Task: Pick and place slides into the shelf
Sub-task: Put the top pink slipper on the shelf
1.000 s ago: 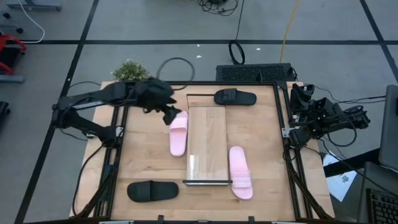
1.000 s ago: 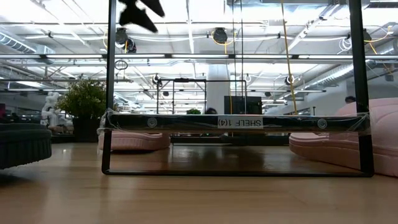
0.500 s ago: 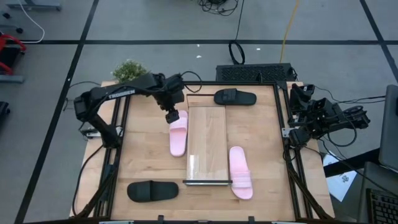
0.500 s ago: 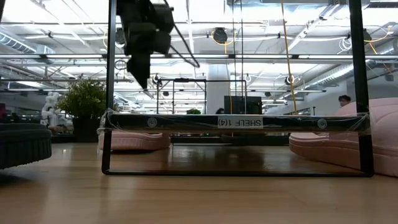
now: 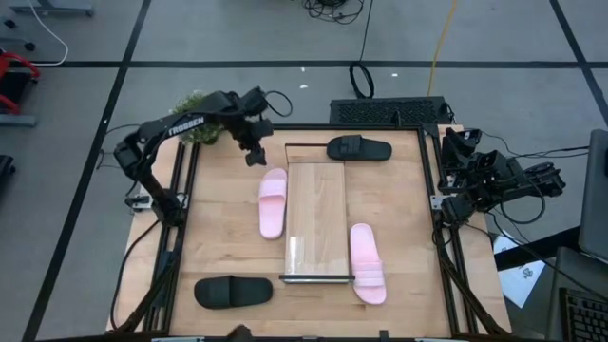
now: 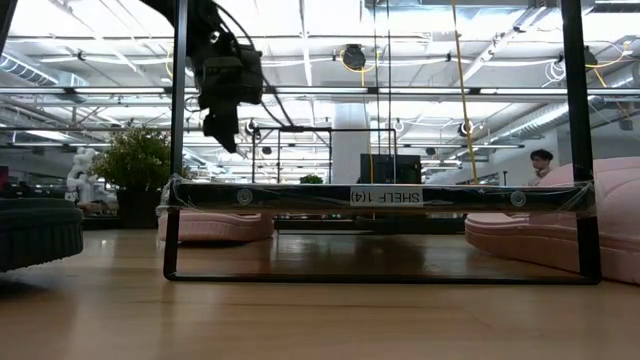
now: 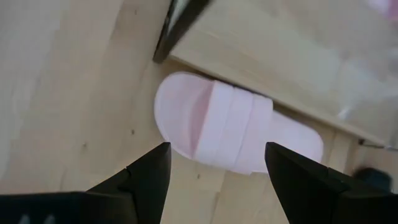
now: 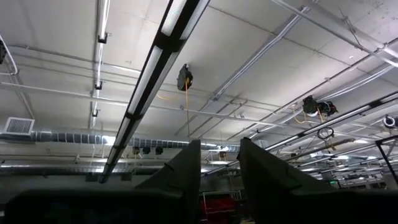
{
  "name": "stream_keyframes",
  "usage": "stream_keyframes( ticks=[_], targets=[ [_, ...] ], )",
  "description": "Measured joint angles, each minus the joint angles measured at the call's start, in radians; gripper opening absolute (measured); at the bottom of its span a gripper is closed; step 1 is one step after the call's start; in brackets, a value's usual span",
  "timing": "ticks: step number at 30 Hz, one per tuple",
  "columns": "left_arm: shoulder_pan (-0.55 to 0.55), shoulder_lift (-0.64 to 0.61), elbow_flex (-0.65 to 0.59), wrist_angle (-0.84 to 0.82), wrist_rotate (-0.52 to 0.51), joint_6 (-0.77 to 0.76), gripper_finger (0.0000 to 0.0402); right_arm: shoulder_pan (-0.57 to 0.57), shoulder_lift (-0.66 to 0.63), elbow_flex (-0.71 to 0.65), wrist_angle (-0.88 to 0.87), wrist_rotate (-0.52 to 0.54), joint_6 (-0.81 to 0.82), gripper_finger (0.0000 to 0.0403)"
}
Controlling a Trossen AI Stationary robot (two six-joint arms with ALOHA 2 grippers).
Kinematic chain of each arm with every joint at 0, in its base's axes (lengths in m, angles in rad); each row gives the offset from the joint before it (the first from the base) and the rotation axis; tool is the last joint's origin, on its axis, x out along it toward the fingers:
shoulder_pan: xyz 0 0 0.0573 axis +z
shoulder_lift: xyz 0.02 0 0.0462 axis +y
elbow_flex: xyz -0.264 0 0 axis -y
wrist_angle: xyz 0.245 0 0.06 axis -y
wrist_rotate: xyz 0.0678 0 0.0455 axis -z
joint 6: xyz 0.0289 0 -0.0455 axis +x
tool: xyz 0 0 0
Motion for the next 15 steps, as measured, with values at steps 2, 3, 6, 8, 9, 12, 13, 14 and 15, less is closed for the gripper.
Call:
stream_keyframes(
  ticks=[2,3,6,8,9,12,13,14,15],
  targets=[
    [0.028,0.000,0.000,0.000,0.034,0.014,0.0255,0.000,0.000,0.000,0.000,0.000,-0.010,0.0100],
    [0.035,0.003,0.000,0.000,0.041,0.021,0.0255,0.000,0.000,0.000,0.000,0.000,-0.012,0.0100],
    [0.045,0.023,0.000,-0.009,0.061,0.037,0.0255,0.000,0.000,0.000,0.000,0.001,-0.013,0.0100],
    [0.046,0.044,0.000,-0.035,0.108,0.067,0.0255,0.000,0.000,0.000,-0.003,0.001,-0.013,0.0100],
    [0.044,0.059,0.000,-0.049,0.122,0.086,0.0255,0.000,0.000,0.000,-0.004,0.001,-0.013,0.0100],
    [0.039,0.113,0.000,-0.065,0.121,0.115,0.0255,0.000,0.000,0.000,-0.007,0.001,-0.013,0.0100],
    [0.038,0.128,-0.001,-0.064,0.123,0.122,0.0255,0.000,0.000,0.000,-0.007,0.001,-0.013,0.0100],
    [0.040,0.142,-0.001,-0.064,0.134,0.128,0.0255,0.000,0.000,0.000,-0.007,0.001,-0.013,0.0100],
    [0.044,0.155,-0.001,-0.064,0.144,0.132,0.0255,0.000,0.000,0.000,-0.007,0.001,-0.013,0.0100]
  ],
)
